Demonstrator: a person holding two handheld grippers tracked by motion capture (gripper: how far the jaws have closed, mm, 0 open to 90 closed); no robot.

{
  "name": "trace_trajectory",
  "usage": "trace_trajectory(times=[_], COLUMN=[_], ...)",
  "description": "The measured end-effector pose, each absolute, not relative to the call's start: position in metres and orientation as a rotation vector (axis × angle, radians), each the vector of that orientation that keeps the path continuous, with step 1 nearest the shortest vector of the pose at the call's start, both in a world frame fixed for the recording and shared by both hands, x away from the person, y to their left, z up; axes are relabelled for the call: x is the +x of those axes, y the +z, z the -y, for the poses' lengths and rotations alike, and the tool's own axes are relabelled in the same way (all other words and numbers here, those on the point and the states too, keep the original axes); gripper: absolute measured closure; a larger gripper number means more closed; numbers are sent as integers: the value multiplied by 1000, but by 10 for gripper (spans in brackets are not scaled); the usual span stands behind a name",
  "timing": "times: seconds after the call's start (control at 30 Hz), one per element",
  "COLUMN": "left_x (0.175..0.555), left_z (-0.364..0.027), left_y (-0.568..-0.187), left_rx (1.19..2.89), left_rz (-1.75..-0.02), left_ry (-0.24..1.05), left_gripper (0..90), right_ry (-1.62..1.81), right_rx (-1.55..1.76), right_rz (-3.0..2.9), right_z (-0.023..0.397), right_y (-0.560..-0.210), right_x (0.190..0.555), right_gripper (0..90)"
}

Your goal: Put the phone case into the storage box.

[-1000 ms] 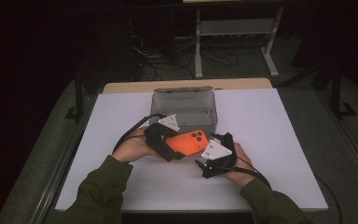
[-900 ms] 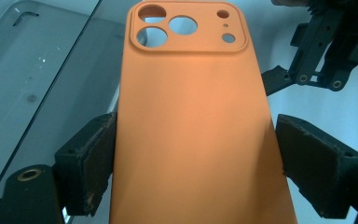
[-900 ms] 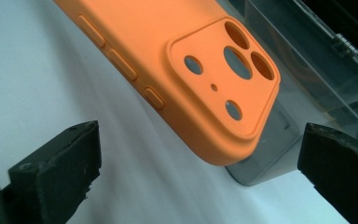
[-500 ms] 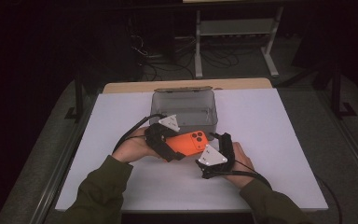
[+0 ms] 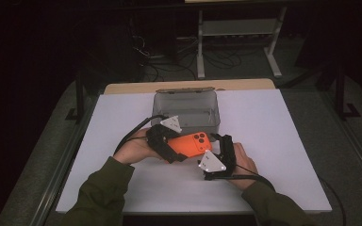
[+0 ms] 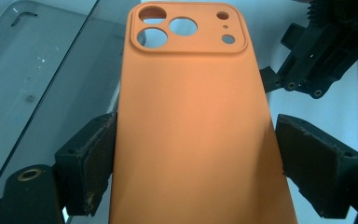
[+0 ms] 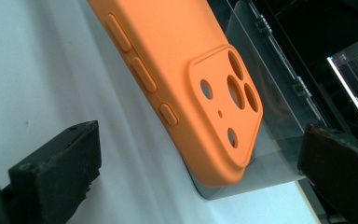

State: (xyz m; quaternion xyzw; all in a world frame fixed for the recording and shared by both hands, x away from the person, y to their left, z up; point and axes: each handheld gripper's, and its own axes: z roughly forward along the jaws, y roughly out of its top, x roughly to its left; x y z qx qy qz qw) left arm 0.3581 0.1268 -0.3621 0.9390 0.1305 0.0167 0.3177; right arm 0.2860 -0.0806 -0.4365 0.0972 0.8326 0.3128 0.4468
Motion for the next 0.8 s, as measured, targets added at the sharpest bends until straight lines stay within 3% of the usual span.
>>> trace_trajectory(times=[0.8], left_x=[358], left_z=[-126], left_y=[-362], left_rx=[2478], left_rz=[-341], left_ry=[44], left_gripper=[156], right_ry=[645], right_rx=[80], right_rz=[-1959], right_z=[71], right_y=[-441], right_x=[278], right_gripper=[0])
